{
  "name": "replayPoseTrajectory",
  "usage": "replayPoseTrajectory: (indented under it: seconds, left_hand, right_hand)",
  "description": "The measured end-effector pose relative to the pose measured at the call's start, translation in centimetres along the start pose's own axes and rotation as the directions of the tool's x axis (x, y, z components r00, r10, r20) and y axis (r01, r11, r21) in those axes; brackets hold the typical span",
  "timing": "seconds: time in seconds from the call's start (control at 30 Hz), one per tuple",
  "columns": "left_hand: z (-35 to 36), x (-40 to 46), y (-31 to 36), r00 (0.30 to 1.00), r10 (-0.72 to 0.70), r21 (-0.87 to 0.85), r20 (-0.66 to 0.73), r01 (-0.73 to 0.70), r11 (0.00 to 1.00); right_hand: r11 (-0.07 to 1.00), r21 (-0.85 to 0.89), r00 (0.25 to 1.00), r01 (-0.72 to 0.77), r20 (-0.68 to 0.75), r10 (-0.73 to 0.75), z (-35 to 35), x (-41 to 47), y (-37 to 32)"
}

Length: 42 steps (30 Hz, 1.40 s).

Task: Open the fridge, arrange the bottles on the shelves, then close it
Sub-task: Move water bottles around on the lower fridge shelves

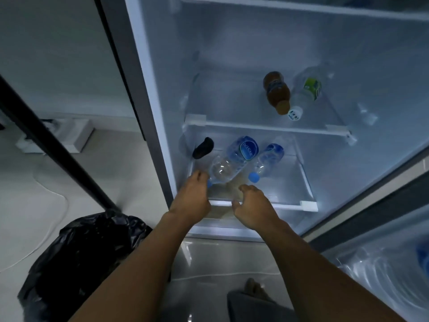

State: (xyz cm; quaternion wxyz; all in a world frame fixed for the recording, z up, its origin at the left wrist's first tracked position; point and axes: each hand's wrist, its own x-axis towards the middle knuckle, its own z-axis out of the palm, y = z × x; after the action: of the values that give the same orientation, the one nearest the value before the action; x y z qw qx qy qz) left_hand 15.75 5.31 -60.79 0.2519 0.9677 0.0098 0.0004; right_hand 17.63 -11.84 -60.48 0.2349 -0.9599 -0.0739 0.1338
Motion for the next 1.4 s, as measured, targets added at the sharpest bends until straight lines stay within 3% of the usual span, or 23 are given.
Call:
replayPoseTrajectory:
  seconds: [0.17, 0.33, 0.5, 0.57, 0.7, 0.8, 1.07, 1.3, 1.4]
  left_hand:
    - [1.5, 2.6, -1.0, 0.999, -0.052, -0.056, -0.008, 0.052, 0.997]
    - [2.1, 6.3, -1.4, 0.983, -0.129, -0.202, -0.129, 0.102, 0.974]
    - [3.3, 9.9, -3.4, 0.994, -0.009, -0.291, -0.106, -0.022, 0.956]
    - [3.6, 11.1, -3.8, 0.999, -0.02, -0.234, -0.026, 0.014, 0.972]
    - [3.4, 14.1, -4.4, 0.977, -0.086, 0.156, 0.196, 0.056, 0.986]
    - [2.9, 14.8, -3.7, 0.935, -0.168, 0.213, 0.312, 0.104, 0.971]
    - [2.2, 12.0, -1.5, 0.996, -0.089, 0.377, 0.014, 0.077, 0.923]
    - [2.2, 8.8, -1.1, 0.989, -0.141, 0.351, 0.047, 0.115, 0.929]
    - [2.5, 7.2, -1.1, 0.99, -0.093, 0.398, 0.11, 0.042, 0.917]
  right_hand:
    - [1.0, 0.002, 1.0, -0.013, 0.024, 0.013, 0.5, 1.7, 2.0]
    - [1.0, -0.016, 1.0, -0.025, 0.002, 0.025, 0.3, 3.5, 3.1]
    - [0.996, -0.091, 1.0, -0.005, -0.029, 0.002, 0.7, 3.9, 3.0]
    - [0.992, -0.127, 0.999, 0.027, -0.015, -0.029, 0.7, 3.9, 2.9]
    - [0.983, -0.169, 0.997, 0.073, -0.008, -0.076, 0.8, 4.2, 3.6]
    - [0.979, -0.175, 0.995, 0.1, 0.002, -0.102, 0.8, 4.2, 4.2]
    - [0.975, -0.175, 0.991, 0.135, 0.034, -0.131, 0.3, 4.0, 3.9]
    - [0.981, -0.073, 0.982, 0.18, 0.063, -0.176, 1.6, 4.1, 3.0]
    - [0.972, -0.118, 0.974, 0.206, 0.119, -0.192, 2.3, 3.8, 2.9]
